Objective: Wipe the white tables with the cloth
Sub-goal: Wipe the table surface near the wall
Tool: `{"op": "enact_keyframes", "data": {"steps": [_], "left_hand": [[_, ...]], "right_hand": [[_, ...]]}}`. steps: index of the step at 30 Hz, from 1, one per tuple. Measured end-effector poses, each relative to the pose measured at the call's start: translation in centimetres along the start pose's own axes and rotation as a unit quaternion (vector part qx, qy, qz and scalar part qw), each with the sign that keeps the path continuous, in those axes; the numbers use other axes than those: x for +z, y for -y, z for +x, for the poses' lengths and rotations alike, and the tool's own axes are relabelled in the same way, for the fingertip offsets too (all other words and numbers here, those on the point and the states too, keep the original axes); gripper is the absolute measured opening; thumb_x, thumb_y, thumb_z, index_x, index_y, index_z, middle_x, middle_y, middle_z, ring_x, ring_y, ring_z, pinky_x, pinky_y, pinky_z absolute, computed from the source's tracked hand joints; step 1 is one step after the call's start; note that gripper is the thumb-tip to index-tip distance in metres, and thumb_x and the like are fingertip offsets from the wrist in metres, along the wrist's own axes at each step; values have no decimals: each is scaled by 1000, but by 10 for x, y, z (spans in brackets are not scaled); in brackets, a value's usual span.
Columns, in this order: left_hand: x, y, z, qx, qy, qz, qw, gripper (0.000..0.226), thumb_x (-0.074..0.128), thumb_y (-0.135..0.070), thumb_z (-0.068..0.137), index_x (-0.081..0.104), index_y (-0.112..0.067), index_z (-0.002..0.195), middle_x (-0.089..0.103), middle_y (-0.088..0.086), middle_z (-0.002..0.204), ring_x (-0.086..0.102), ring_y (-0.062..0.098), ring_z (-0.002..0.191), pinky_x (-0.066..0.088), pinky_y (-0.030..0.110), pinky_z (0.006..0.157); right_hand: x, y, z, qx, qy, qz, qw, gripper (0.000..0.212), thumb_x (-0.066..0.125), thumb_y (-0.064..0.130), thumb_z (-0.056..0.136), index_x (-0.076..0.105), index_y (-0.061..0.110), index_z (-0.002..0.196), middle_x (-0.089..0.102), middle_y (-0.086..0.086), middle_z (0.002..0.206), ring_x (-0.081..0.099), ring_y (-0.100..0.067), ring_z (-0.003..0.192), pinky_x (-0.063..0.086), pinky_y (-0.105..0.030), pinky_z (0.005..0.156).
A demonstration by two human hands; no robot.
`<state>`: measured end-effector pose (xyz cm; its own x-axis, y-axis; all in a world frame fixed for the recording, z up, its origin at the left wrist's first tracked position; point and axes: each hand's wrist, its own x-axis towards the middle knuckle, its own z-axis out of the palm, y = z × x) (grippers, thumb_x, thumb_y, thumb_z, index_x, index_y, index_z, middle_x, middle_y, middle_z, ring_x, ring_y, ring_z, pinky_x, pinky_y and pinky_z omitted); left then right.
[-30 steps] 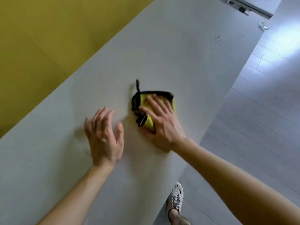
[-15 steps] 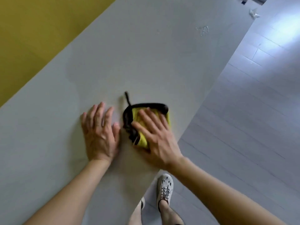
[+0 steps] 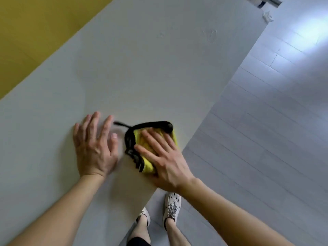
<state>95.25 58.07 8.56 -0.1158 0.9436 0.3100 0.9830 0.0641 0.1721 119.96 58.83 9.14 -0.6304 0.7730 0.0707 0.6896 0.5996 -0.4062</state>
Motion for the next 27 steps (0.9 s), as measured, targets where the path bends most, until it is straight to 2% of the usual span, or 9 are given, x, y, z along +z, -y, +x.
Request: {"op": "enact_keyframes", "data": {"steps": [3,7,10,13,17,18,20,24,27], "left_hand": [[0,1,-1,0,6,-3,1000,54,51,-33,104,58,-22,157,44,16,167,42,41,154,25,64,128],[3,0,1,-13,0,-10,1000,51,47,-34,107,61,-22,155,47,16,166,43,41,154,26,64,128],[4,0,1,-14,-1,-8,1000,50,47,-33,107,61,-21,154,48,16,165,43,41,153,26,64,127],[3,-1,0,-15,5,-11,1000,50,47,-32,107,62,-20,153,48,17,165,44,42,153,27,65,126],[0,-2,0,-12,15,-12,1000,52,48,-30,105,61,-19,154,47,17,165,43,42,153,27,67,126],[1,-2,1,-15,14,-12,1000,51,49,-30,105,62,-19,154,47,17,165,43,42,153,27,66,126],[3,0,2,-19,12,-10,1000,50,49,-31,106,63,-19,152,48,17,164,44,42,153,27,66,126],[4,0,1,-18,14,-6,1000,50,48,-31,106,64,-18,152,49,18,163,45,43,151,27,66,126],[1,-2,1,-16,16,-2,1000,50,51,-30,104,65,-17,150,50,20,162,47,45,149,29,66,125]], "right_hand": [[-25,-44,11,-80,49,-13,995,70,64,55,96,54,26,159,30,-10,177,20,-32,167,14,-57,135],[-95,-188,95,210,-23,-82,974,90,52,73,95,42,16,164,26,-7,179,8,-32,169,5,-61,135],[-99,-210,118,286,-55,-79,953,98,49,70,93,32,9,168,20,-11,180,7,-30,169,0,-54,137],[-50,-107,78,150,-60,-52,986,80,65,52,94,48,11,161,29,-17,177,19,-38,166,10,-61,135],[-30,-47,29,-199,106,-10,974,69,67,47,99,53,16,159,30,-12,177,19,-34,167,15,-59,134],[-39,-76,42,-189,91,-13,978,69,68,45,97,54,16,159,32,-12,176,20,-34,167,16,-59,134],[-64,-146,79,-22,24,-28,999,73,69,44,96,49,20,162,33,-10,176,21,-32,167,18,-63,133],[-93,-210,116,261,-76,-70,960,84,54,55,94,31,27,171,21,-7,180,13,-30,168,6,-58,136],[-44,-114,94,164,-74,-60,982,85,70,47,87,44,28,165,27,-10,179,16,-35,167,6,-58,136]]}}
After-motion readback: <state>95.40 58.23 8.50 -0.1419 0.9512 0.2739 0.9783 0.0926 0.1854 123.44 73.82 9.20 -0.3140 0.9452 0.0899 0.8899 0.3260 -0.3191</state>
